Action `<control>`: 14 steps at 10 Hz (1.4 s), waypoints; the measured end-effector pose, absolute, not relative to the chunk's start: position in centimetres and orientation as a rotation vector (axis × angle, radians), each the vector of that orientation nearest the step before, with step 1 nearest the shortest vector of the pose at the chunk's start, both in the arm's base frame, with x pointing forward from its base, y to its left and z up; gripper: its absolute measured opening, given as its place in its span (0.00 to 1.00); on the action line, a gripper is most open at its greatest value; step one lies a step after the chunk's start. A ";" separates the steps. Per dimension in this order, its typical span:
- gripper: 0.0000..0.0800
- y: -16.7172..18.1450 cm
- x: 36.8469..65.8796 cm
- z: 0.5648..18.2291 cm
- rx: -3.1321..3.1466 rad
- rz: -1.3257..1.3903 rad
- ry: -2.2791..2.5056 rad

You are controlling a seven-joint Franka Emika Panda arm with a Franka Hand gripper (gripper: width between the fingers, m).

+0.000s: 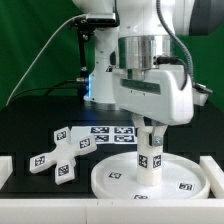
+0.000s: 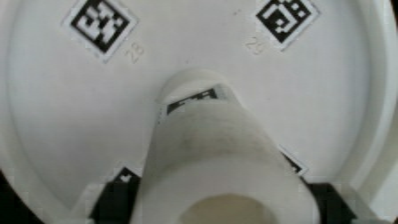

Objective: Assemble round table

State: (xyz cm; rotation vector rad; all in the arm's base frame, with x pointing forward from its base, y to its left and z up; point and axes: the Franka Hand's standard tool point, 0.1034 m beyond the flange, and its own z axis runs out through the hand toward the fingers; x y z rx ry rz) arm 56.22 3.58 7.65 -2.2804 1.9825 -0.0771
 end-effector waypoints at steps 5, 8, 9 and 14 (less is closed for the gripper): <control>0.63 3.7 56.0 7.5 -2.300 -0.055 1.952; 0.80 4.5 55.7 7.6 -2.684 -0.053 1.394; 0.81 4.7 55.7 7.7 -2.748 -0.061 1.260; 0.81 4.1 56.0 7.7 -3.039 -0.166 0.414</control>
Offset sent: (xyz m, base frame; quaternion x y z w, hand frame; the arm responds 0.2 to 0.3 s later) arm 0.0000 0.0000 0.0000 0.0000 0.0000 0.0000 1.0000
